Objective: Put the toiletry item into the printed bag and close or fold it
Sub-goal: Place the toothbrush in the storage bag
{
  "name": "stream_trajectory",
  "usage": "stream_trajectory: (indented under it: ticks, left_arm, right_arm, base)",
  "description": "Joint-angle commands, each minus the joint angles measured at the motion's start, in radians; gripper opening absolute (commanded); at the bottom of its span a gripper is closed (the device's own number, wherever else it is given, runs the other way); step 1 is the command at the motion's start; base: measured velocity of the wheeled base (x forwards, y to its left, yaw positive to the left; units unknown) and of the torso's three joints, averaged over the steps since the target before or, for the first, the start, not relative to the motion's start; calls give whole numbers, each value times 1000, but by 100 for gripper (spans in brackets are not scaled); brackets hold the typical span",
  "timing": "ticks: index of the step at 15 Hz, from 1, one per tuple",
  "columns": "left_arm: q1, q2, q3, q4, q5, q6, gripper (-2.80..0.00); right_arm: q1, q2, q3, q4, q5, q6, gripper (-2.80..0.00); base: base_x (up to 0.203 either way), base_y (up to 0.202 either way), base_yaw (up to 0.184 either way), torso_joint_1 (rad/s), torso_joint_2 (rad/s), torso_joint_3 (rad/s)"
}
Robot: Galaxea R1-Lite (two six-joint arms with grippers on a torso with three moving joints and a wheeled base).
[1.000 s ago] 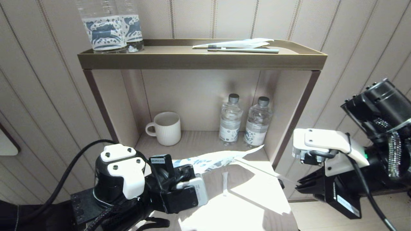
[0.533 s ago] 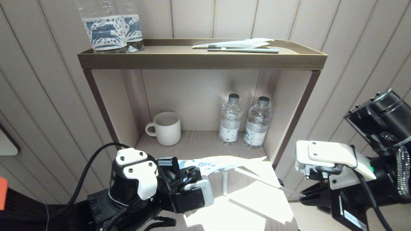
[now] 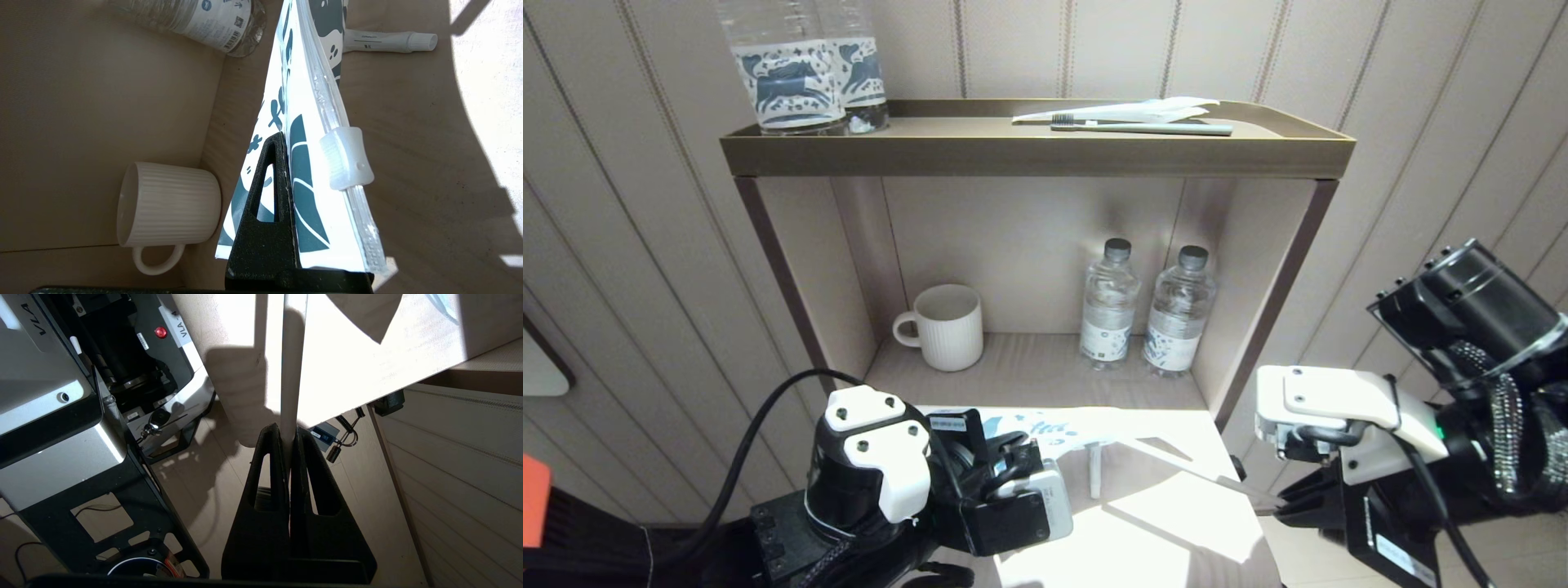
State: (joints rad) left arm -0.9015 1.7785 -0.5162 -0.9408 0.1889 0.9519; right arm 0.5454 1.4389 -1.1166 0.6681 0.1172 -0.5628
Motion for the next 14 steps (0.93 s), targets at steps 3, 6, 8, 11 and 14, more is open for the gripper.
stream_trajectory:
  ticks: [3, 6, 8, 11, 14]
  left_arm:
    - [-8, -3, 2, -6, 1, 6, -280]
    - [-8, -7, 2, -6, 1, 4, -280]
    - [-7, -4, 2, -6, 1, 4, -280]
    - [-7, -1, 11, -7, 1, 1, -280]
    - [-8, 4, 1, -33, 1, 12, -280]
  right_arm:
    - [-6, 36, -5, 4, 1, -3, -280]
    - [-5, 41, 3, 4, 1, -2, -280]
    - [-7, 37, -6, 4, 1, -2, -280]
    - [-6, -33, 1, 9, 1, -2, -280]
    - [-4, -103, 64, 15, 1, -2, -280]
  base:
    - [0, 0, 0, 0, 0, 0]
    - [0, 0, 0, 0, 0, 0]
    - [0, 0, 0, 0, 0, 0]
    - [0, 0, 0, 0, 0, 0]
    - [0, 0, 0, 0, 0, 0]
